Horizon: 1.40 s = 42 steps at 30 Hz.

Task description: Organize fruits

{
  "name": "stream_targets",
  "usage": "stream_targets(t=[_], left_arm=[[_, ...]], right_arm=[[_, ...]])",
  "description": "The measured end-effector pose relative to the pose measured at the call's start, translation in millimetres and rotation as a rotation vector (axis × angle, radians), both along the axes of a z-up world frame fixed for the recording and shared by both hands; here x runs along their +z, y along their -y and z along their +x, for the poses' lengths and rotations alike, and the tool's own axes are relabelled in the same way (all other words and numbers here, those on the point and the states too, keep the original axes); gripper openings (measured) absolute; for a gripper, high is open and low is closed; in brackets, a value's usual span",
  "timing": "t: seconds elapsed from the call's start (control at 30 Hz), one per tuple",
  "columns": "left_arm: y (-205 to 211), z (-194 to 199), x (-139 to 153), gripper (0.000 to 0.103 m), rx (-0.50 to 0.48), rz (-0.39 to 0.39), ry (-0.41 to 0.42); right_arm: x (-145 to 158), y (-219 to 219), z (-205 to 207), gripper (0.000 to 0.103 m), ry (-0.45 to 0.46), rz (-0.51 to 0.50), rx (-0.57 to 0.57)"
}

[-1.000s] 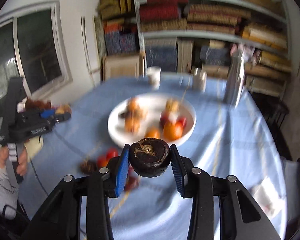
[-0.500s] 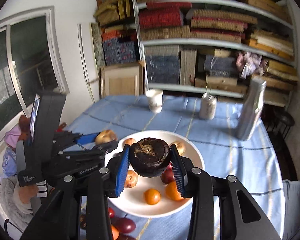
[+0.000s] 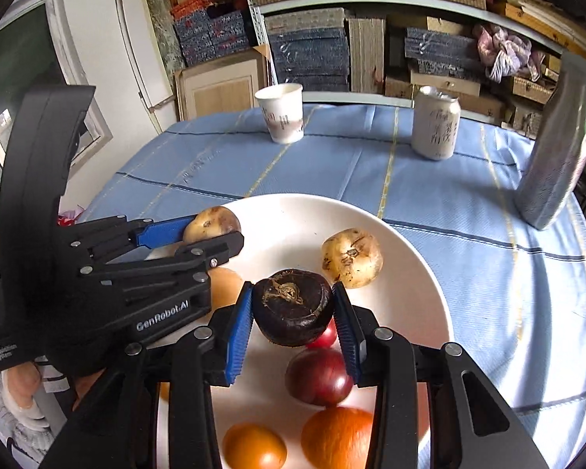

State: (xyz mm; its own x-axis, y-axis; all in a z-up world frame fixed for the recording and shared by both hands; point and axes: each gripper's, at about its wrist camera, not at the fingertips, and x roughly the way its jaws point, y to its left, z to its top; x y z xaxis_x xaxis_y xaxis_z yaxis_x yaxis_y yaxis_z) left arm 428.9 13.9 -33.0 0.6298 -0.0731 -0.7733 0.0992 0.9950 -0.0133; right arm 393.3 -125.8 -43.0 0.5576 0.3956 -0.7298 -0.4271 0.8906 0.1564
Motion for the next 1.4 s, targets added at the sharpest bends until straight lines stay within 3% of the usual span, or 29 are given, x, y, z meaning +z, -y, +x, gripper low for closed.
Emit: stream_targets(t=[0.33, 0.6, 0.73, 0.83, 0.97, 1.1, 1.27, 1.4], left_arm=[[-2.2, -3.8, 3.0, 0.041, -0.026, -0.041, 0.009], [-18.0, -22.3, 27.7, 0.074, 0.010, -0.072, 0.065], [-21.2, -49.2, 45.8, 0.078, 0.028, -0.036, 0.121], [-20.0, -68.1, 55.1, 0.089, 0.037, -0.009, 0.142], [-19.1, -100.3, 67.2, 0.094, 0.044, 0.009, 0.163], [-24.9, -147.3, 63.8, 0.098, 0.062, 0.023, 0.185], [-43.9, -207.8, 33.6, 0.098, 0.097, 0.020, 0.135], [-52.8, -242.9, 3.0, 0.098, 0.125, 0.086, 0.096]], right_arm=[[6.7, 9.0, -1.6, 0.055, 0.014, 0.041, -0.005], [42.1, 15.3, -19.7, 0.064, 0.097, 0.070, -0.004], [66.6, 16.4, -44.3, 0.070, 0.146, 0.098, 0.019], [80.2, 14.4, -66.8, 0.074, 0.182, 0.104, 0.040], [89.7, 18.0, -105.9, 0.086, 0.223, 0.108, 0.049], [77.9, 36.3, -145.4, 0.091, 0.228, 0.142, 0.024], [41.0, 61.5, -187.5, 0.099, 0.212, 0.162, -0.048], [14.9, 88.7, -204.3, 0.099, 0.165, 0.214, -0.112]])
